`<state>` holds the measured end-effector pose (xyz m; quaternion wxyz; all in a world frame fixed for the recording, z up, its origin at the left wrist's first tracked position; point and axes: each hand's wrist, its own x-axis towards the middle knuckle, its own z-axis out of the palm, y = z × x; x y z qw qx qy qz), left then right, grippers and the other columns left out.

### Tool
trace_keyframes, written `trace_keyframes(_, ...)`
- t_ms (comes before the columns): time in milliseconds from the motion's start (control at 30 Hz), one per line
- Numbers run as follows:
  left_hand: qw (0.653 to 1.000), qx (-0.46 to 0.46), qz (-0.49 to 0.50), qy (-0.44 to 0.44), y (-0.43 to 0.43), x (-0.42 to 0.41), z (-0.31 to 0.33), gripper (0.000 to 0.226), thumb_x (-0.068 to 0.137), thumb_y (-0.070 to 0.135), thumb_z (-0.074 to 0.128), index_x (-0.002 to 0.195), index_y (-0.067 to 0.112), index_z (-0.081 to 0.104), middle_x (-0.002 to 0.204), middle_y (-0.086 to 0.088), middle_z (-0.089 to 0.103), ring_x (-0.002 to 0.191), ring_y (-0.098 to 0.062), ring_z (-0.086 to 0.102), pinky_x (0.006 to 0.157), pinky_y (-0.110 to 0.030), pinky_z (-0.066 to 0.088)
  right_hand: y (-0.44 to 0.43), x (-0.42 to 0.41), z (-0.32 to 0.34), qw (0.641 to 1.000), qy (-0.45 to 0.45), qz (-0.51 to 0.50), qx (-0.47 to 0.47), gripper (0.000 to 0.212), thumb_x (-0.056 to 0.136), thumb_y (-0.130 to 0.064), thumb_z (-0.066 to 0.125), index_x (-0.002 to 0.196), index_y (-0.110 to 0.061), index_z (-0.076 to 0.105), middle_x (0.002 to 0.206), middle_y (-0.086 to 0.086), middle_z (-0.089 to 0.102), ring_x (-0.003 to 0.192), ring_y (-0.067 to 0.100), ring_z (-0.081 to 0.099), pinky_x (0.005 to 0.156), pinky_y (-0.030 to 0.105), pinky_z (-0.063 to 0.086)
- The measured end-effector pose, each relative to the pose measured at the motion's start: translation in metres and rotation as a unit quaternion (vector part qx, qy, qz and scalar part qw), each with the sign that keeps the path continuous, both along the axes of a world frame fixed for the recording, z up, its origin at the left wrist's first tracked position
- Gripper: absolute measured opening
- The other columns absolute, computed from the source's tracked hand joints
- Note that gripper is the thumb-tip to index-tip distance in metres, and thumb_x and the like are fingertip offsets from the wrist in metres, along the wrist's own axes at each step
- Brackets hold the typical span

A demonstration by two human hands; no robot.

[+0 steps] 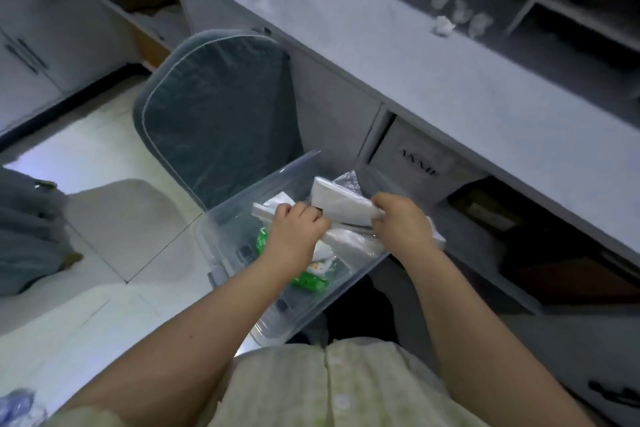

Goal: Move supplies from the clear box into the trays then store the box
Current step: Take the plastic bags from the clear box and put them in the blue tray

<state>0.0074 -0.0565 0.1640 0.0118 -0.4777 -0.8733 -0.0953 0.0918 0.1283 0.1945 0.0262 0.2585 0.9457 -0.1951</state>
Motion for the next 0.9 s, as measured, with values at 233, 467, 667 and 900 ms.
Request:
trace_keyframes(233, 0.981, 0.013, -0.187, 0.050, 0.084, 0.058, 0.038, 0.026, 0.057, 0.009, 0.076, 0.078, 0.021, 0.066, 0.072, 0.001, 0.063, 0.073, -0.026, 0.060, 0.065, -0.036, 0.042, 0.037, 0.109, 0.046, 0.989, 0.004, -0.133, 0.065, 0.013, 0.082, -0.011, 0.054, 0.088, -0.023, 0.058, 0.093, 0.005, 0.061, 0.086, 0.029, 0.056, 0.063, 0.032, 0.036)
trace_keyframes(467, 0.910, 0.097, -0.385, 0.116, 0.178, 0.170, 0.072, 0.034, 0.052, 0.002, 0.075, 0.083, 0.016, 0.069, 0.071, 0.000, 0.067, 0.069, -0.025, 0.061, 0.064, -0.032, 0.044, 0.089, 0.255, 0.076, 0.956, 0.046, -0.277, 0.088, 0.014, 0.081, -0.012, 0.054, 0.092, -0.019, 0.058, 0.093, 0.004, 0.061, 0.088, 0.029, 0.054, 0.062, 0.033, 0.037)
trace_keyframes(667, 0.842, 0.178, -0.488, 0.143, 0.263, 0.321, 0.087, 0.019, 0.068, 0.007, 0.068, 0.085, 0.016, 0.068, 0.079, 0.000, 0.068, 0.075, -0.023, 0.061, 0.070, -0.036, 0.045, 0.137, 0.409, 0.095, 0.927, 0.052, -0.361, 0.094, 0.010, 0.082, -0.010, 0.055, 0.088, -0.018, 0.055, 0.091, 0.008, 0.062, 0.083, 0.030, 0.054, 0.059, 0.033, 0.035)
trace_keyframes(900, 0.759, 0.317, -0.551, 0.143, 0.355, 0.523, 0.108, 0.003, 0.074, 0.014, 0.065, 0.072, 0.017, 0.066, 0.117, -0.011, 0.067, 0.108, -0.029, 0.049, 0.086, -0.047, 0.041, 0.179, 0.606, 0.111, 0.877, 0.036, -0.468, 0.108, 0.015, 0.081, -0.014, 0.057, 0.091, -0.024, 0.050, 0.088, 0.004, 0.063, 0.075, 0.027, 0.053, 0.057, 0.032, 0.037)
